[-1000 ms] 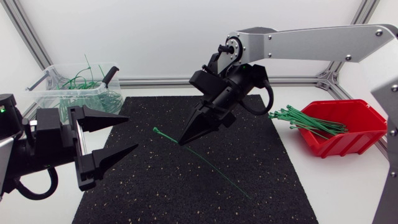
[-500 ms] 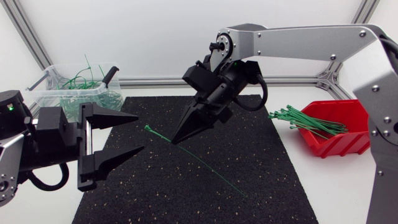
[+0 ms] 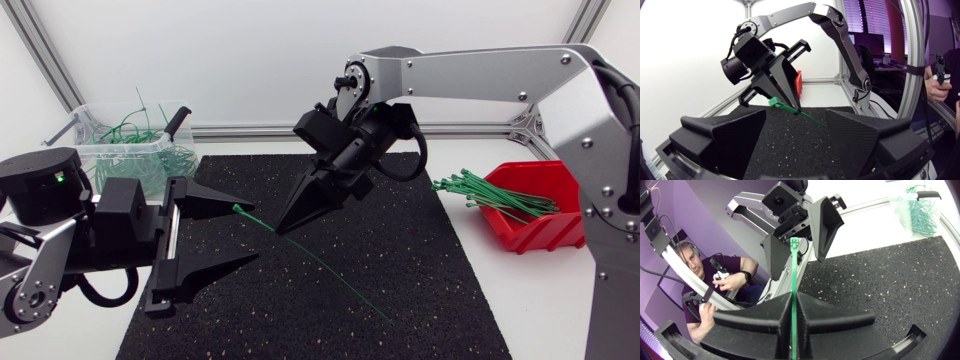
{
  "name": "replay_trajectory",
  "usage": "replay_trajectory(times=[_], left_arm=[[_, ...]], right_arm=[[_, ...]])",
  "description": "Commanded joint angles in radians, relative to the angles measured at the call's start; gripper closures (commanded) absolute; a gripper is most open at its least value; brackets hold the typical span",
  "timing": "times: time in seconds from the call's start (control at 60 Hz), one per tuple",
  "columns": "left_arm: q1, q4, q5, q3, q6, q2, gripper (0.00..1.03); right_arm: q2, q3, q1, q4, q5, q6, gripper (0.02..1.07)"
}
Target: Take a green cable tie from the red box, thread the tail through the head to close it, then place it in the transparent bin on the left.
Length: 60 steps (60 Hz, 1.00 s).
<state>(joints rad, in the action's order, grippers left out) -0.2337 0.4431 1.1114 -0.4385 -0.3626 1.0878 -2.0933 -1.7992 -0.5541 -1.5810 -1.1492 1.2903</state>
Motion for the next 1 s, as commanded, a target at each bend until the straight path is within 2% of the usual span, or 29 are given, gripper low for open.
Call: replay_trajectory(times=[0.0, 0.15, 0.217, 0.4, 0.483, 0.567, 0.633, 0.75, 0.817, 0.883, 0.983], left_arm=[[-0.019, 0.017, 0.013, -0.035, 0.024, 0.027, 0.21], [-0.036, 0.029, 0.013, -0.062, 0.048, 0.060, 0.21], [-0.041, 0.046, 0.013, -0.059, 0.048, 0.063, 0.27], [-0.044, 0.062, 0.013, -0.059, 0.048, 0.083, 0.27], [-0.041, 0.078, 0.013, -0.060, 0.050, 0.098, 0.39], [-0.038, 0.091, 0.013, -0.065, 0.054, 0.115, 0.40], [-0.036, 0.098, 0.015, -0.068, 0.057, 0.126, 0.45], [-0.036, 0.109, 0.019, -0.068, 0.059, 0.132, 0.46], [-0.035, 0.121, 0.034, -0.068, 0.059, 0.133, 0.55], [-0.026, 0.135, 0.084, -0.068, 0.057, 0.136, 0.64], [-0.023, 0.141, 0.100, -0.066, 0.057, 0.146, 0.66]], right_arm=[[-0.028, -0.014, 0.006, -0.028, -0.009, 0.044, 1.01], [-0.031, -0.008, 0.006, -0.056, -0.015, 0.078, 1.01], [-0.031, -0.003, 0.008, -0.066, -0.018, 0.093, 1.01], [-0.037, 0.000, 0.011, -0.071, -0.026, 0.107, 1.01], [-0.042, -0.003, 0.010, -0.085, -0.029, 0.121, 1.01], [-0.043, -0.003, 0.010, -0.085, -0.029, 0.121, 1.01], [-0.047, -0.002, 0.010, -0.085, -0.029, 0.122, 1.01], [-0.048, 0.001, 0.010, -0.085, -0.029, 0.126, 1.01], [-0.048, 0.001, 0.010, -0.083, -0.029, 0.126, 1.01], [-0.050, 0.001, 0.010, -0.083, -0.029, 0.126, 1.01], [-0.053, 0.004, 0.010, -0.083, -0.029, 0.126, 1.01]])
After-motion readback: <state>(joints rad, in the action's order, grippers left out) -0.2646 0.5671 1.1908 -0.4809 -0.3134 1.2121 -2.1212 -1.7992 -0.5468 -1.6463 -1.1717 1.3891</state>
